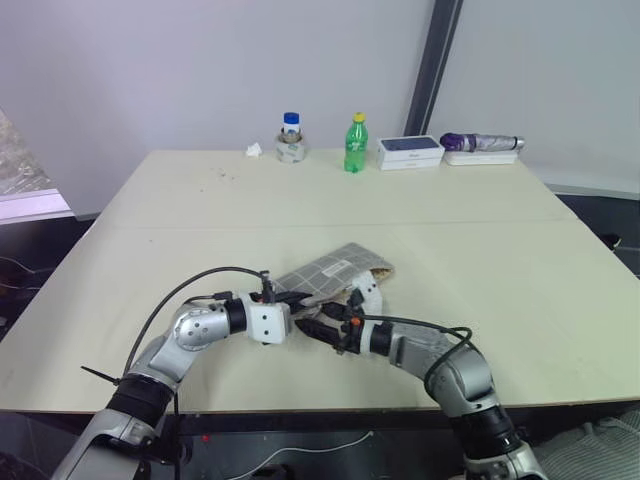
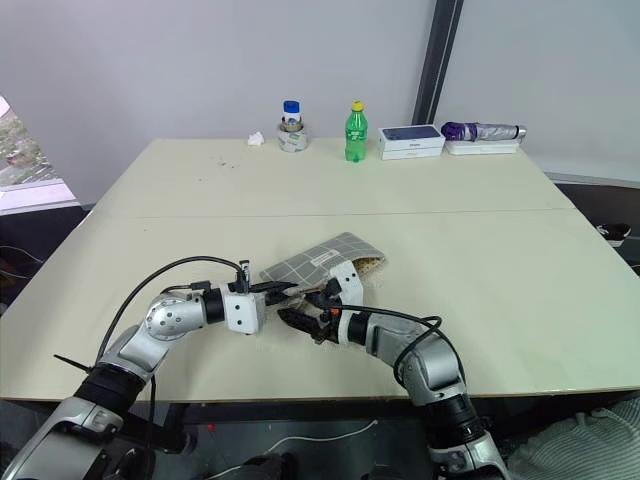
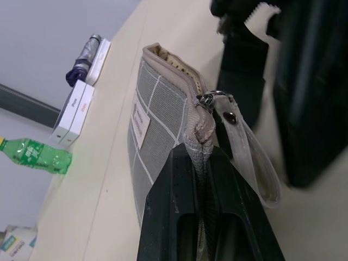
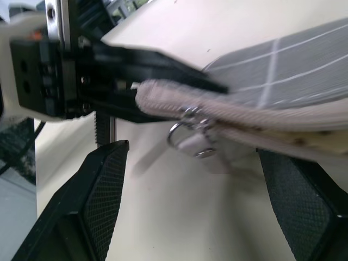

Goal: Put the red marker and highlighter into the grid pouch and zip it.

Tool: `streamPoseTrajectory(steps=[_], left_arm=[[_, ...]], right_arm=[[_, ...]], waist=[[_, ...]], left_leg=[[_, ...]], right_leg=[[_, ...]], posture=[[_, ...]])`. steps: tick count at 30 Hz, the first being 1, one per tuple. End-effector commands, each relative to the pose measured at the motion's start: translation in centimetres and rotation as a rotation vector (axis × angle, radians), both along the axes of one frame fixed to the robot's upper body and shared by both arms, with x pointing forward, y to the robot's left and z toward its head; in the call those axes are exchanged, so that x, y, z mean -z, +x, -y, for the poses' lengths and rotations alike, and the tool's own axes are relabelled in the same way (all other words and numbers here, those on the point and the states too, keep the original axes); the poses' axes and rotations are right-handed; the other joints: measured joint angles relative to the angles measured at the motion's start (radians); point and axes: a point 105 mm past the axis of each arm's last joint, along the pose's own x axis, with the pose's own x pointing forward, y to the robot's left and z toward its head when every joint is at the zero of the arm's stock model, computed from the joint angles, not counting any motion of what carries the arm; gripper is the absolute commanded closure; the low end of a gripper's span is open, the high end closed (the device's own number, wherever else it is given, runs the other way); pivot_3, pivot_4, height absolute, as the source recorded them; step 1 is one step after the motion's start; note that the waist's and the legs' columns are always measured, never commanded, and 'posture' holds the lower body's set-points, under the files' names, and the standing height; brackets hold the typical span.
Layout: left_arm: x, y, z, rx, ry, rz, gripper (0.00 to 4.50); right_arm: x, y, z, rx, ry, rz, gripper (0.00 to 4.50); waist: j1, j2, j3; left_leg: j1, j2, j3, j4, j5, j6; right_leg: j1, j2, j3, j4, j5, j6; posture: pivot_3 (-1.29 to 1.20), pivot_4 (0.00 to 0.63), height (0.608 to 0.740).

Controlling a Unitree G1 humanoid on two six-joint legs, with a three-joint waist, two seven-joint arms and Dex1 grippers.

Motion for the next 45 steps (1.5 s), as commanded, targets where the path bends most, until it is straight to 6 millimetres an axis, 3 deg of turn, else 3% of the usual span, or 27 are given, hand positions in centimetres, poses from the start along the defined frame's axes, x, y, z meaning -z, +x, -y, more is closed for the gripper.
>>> streamPoseTrajectory(steps=[1, 7, 11, 14, 20, 25, 28, 30, 34, 39, 40, 45], left_arm=[[-1.4, -0.1, 0.3, 0.014, -0.012, 0.054, 4.50], [-1.3, -0.1, 0.1, 0.005, -0.010, 0.050, 4.50], [-1.2, 0.0, -0.1, -0.001, -0.008, 0.048, 4.50], [-1.0, 0.0, -0.8, -0.011, 0.006, 0.046, 4.50], [-0.5, -0.6, -3.4, -0.050, -0.019, -0.049, 4.50], [-0.8, -0.3, -5.7, -0.118, -0.051, -0.111, 4.50], [-0.9, 0.0, -7.0, -0.169, -0.080, -0.151, 4.50], [-0.8, 0.2, -7.7, -0.209, -0.129, -0.199, 4.50], [0.0, 0.0, -8.7, -0.247, -0.230, -0.361, 2.89], [-1.3, -1.2, -9.9, -0.287, -0.299, -0.313, 0.27], [-1.5, -1.6, -10.5, -0.305, -0.341, -0.338, 0.08], [-2.9, -3.3, -13.7, -0.421, -0.545, -0.397, 0.08]], right_arm=[[-1.5, 0.4, -0.8, -0.002, 0.047, 0.055, 1.46], [-1.3, 1.2, 0.1, 0.048, 0.031, 0.073, 4.46], [-1.0, 1.3, 1.5, 0.064, -0.005, 0.083, 4.46], [-0.3, 1.7, 4.0, 0.077, -0.106, 0.114, 4.46], [-1.3, 4.0, 10.3, 0.165, -0.270, 0.198, 4.46], [-1.9, 5.8, 14.1, 0.239, -0.363, 0.253, 4.46], [-2.2, 6.2, 14.6, 0.245, -0.380, 0.309, 4.46], [-2.1, 5.9, 13.7, 0.205, -0.350, 0.304, 4.46], [-2.0, 5.6, 12.9, 0.179, -0.320, 0.302, 2.86], [-3.0, 3.7, 13.7, 0.085, -0.312, 0.305, 0.18], [-3.1, 2.9, 13.8, 0.044, -0.309, 0.294, 0.05], [-4.4, 1.8, 16.0, 0.061, -0.322, 0.322, 0.05]], waist=[[0.000, 0.000, 0.000], [0.001, 0.000, 0.000], [0.000, 0.000, 0.000], [0.002, 0.000, 0.000], [-0.001, 0.000, 0.000], [-0.001, 0.000, 0.000], [-0.001, 0.000, 0.000], [-0.002, 0.000, 0.000], [-0.002, 0.000, 0.000], [0.004, 0.000, 0.000], [0.004, 0.000, 0.000], [-0.002, 0.000, 0.000]], left_leg=[[0.000, 0.000, 0.000, 0.000, 0.000, 0.000], [0.000, 0.000, 0.000, 0.000, 0.000, 0.000], [0.000, 0.000, 0.000, 0.000, 0.000, 0.000], [0.000, 0.000, 0.000, 0.000, 0.000, 0.000], [0.000, 0.000, 0.000, 0.000, 0.000, 0.000], [0.000, 0.000, 0.000, 0.000, 0.000, 0.000], [0.000, 0.000, 0.001, 0.000, 0.000, 0.000], [0.000, 0.001, 0.001, 0.000, 0.000, 0.000], [0.000, 0.001, 0.001, 0.000, 0.000, 0.000], [0.000, 0.002, 0.000, 0.000, 0.000, 0.000], [0.000, 0.002, 0.000, 0.000, 0.000, 0.000], [0.000, 0.003, 0.001, -0.001, -0.001, 0.001]], right_leg=[[0.000, 0.000, 0.000, 0.000, 0.000, 0.000], [0.000, 0.000, 0.000, 0.000, 0.000, 0.000], [0.000, 0.000, 0.000, 0.000, 0.000, 0.000], [0.000, 0.000, 0.000, 0.000, 0.000, 0.000], [0.000, 0.000, 0.000, 0.000, 0.000, 0.000], [0.000, 0.000, 0.000, 0.000, 0.000, 0.000], [0.000, 0.000, 0.000, 0.000, 0.000, 0.000], [0.000, 0.000, 0.001, 0.000, 0.000, 0.000], [0.000, 0.000, 0.000, 0.000, 0.000, 0.000], [0.000, -0.001, 0.000, -0.001, 0.000, 0.000], [0.000, -0.001, 0.000, -0.001, 0.000, 0.000], [0.001, -0.001, 0.001, -0.001, 0.000, 0.000]], posture=[[0.00, 0.150, 0.740], [0.00, 0.150, 0.740], [0.00, 0.150, 0.740], [0.00, 0.150, 0.740], [0.00, 0.150, 0.740], [0.00, 0.150, 0.740], [0.00, 0.150, 0.740], [0.00, 0.150, 0.740], [0.00, 0.150, 0.740], [0.00, 0.150, 0.740], [0.00, 0.150, 0.740], [0.00, 0.150, 0.740]])
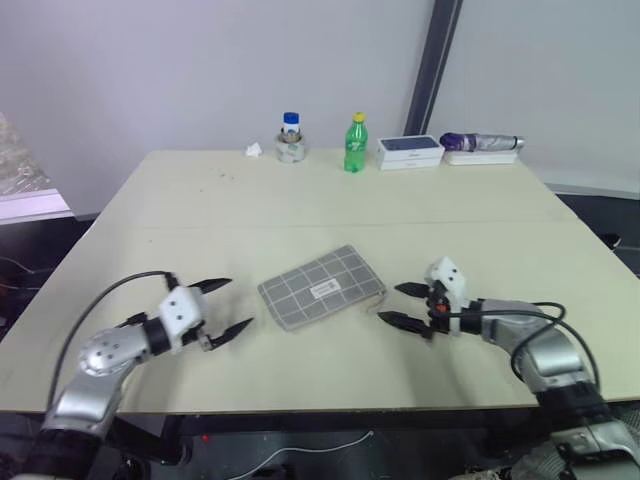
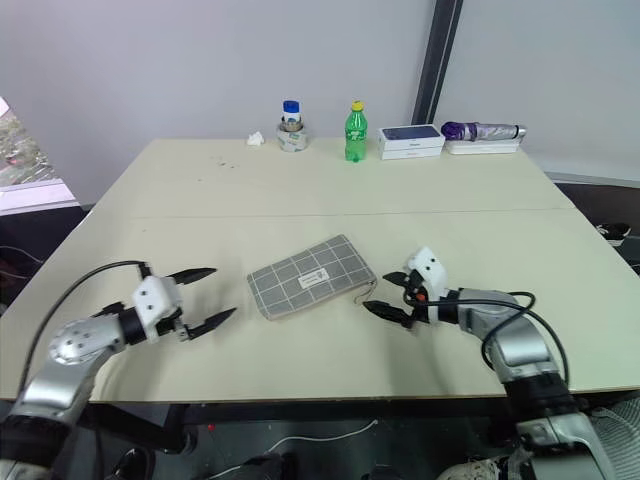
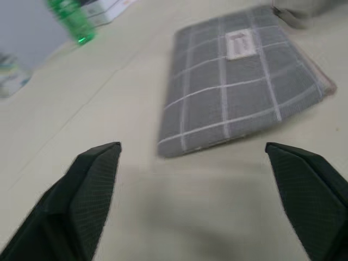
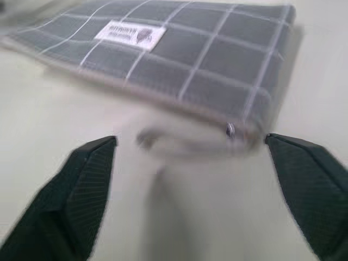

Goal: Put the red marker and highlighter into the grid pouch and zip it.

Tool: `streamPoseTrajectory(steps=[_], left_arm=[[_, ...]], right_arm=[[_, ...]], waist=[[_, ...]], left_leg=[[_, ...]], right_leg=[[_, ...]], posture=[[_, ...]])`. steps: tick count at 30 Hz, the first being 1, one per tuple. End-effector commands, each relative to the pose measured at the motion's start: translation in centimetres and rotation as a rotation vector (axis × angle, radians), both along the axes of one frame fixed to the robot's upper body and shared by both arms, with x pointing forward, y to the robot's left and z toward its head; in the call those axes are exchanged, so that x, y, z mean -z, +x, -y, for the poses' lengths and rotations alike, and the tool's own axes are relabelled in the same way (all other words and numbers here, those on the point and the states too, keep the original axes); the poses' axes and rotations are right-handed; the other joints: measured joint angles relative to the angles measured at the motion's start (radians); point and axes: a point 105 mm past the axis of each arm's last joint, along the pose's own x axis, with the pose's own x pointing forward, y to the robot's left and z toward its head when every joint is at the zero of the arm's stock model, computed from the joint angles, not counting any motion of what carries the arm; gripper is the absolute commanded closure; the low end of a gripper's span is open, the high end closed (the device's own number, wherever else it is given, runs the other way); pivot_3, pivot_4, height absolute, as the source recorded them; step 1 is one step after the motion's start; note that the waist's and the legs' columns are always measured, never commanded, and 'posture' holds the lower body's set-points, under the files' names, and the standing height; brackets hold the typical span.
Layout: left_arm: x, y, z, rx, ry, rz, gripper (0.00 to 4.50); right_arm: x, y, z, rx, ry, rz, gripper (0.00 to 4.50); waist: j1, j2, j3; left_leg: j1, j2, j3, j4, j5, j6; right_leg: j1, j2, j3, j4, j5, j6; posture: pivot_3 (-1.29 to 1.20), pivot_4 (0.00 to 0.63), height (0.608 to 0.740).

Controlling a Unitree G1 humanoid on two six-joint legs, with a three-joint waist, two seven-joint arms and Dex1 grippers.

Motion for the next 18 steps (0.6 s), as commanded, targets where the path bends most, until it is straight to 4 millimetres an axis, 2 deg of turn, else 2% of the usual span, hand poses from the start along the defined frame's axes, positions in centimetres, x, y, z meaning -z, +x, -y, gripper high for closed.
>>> streamPoseTrajectory(steps=[1, 4, 7, 8, 14, 18], left_arm=[[-2.9, -0.9, -2.2, -0.108, -0.127, 0.036, 0.08], [-3.8, -1.7, -5.2, -0.247, -0.147, 0.054, 0.08], [-4.9, -2.0, -9.3, -0.427, -0.158, 0.071, 0.08], [-5.1, -2.3, -10.1, -0.455, -0.176, 0.059, 0.08], [-5.0, -3.6, -11.5, -0.467, -0.176, 0.012, 0.08], [-5.5, -3.4, -12.5, -0.485, -0.156, 0.035, 0.08]], right_arm=[[-3.1, -0.2, 1.6, 0.025, 0.015, 0.110, 0.05], [-3.8, -0.4, 3.9, 0.101, 0.017, 0.113, 0.05], [-3.4, -1.6, 5.8, 0.126, -0.019, 0.089, 0.05], [-3.2, -1.9, 6.5, 0.140, -0.044, 0.090, 0.05], [-4.2, -2.1, 8.9, 0.220, -0.070, 0.135, 0.05], [-3.8, -1.8, 8.5, 0.217, -0.086, 0.141, 0.05]], waist=[[0.000, 0.000, 0.000], [0.003, 0.000, 0.000], [0.010, -0.001, 0.000], [0.010, -0.001, 0.000], [0.003, -0.001, 0.000], [0.005, -0.001, 0.000]], left_leg=[[0.000, 0.000, 0.000, 0.000, 0.000, 0.000], [0.000, 0.000, 0.000, 0.000, 0.000, 0.000], [0.000, 0.000, 0.000, 0.000, 0.000, 0.000], [0.000, 0.000, 0.000, 0.001, 0.000, 0.000], [0.000, 0.000, 0.001, 0.000, -0.001, 0.001], [0.000, 0.000, 0.001, 0.000, -0.001, 0.001]], right_leg=[[0.000, 0.000, 0.000, 0.000, 0.000, 0.000], [0.000, 0.000, 0.000, 0.000, 0.000, 0.000], [0.000, -0.001, 0.000, -0.001, 0.000, 0.000], [0.001, -0.001, 0.000, -0.001, 0.000, 0.000], [0.001, -0.001, 0.000, -0.001, 0.000, 0.000], [0.001, -0.001, 0.000, -0.001, 0.000, 0.000]], posture=[[0.00, 0.150, 0.740], [0.00, 0.150, 0.740], [0.00, 0.150, 0.740], [0.00, 0.150, 0.740], [0.00, 0.150, 0.740], [0.00, 0.150, 0.740]])
